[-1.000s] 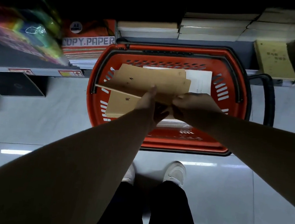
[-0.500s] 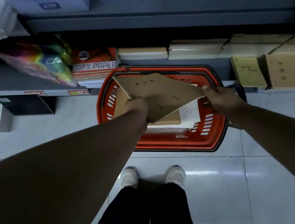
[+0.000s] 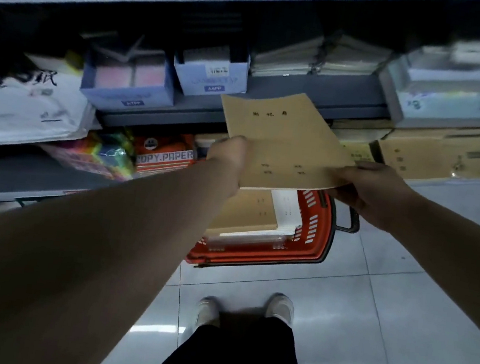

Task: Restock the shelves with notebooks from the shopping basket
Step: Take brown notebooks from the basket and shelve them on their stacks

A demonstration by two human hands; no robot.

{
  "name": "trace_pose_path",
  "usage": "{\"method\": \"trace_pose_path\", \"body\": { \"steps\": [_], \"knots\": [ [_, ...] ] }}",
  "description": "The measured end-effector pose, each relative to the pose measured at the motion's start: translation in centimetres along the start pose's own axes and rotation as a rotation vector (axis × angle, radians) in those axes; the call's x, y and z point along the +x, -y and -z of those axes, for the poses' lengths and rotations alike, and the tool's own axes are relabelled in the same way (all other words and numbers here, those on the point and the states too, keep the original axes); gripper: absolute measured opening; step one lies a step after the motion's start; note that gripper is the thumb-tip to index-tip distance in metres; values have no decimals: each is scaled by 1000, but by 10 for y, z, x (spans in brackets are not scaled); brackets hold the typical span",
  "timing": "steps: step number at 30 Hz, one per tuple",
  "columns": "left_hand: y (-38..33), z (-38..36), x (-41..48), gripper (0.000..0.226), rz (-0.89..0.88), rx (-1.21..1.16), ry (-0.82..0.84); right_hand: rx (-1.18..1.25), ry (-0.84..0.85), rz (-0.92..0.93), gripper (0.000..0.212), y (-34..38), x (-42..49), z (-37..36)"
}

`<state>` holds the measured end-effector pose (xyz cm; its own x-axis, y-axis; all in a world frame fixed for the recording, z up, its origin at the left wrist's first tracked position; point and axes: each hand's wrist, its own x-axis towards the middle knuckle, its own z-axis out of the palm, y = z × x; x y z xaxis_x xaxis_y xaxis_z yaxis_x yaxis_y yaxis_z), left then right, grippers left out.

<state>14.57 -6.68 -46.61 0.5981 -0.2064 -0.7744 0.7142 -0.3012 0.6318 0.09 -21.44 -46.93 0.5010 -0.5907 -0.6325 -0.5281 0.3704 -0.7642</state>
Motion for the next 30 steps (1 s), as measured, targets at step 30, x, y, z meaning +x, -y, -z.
{"method": "trace_pose_path", "body": {
  "steps": [30],
  "knots": [
    [-153, 23, -173, 26, -298, -31, 306, 209, 78, 229, 16, 155, -187, 27]
  ]
}}
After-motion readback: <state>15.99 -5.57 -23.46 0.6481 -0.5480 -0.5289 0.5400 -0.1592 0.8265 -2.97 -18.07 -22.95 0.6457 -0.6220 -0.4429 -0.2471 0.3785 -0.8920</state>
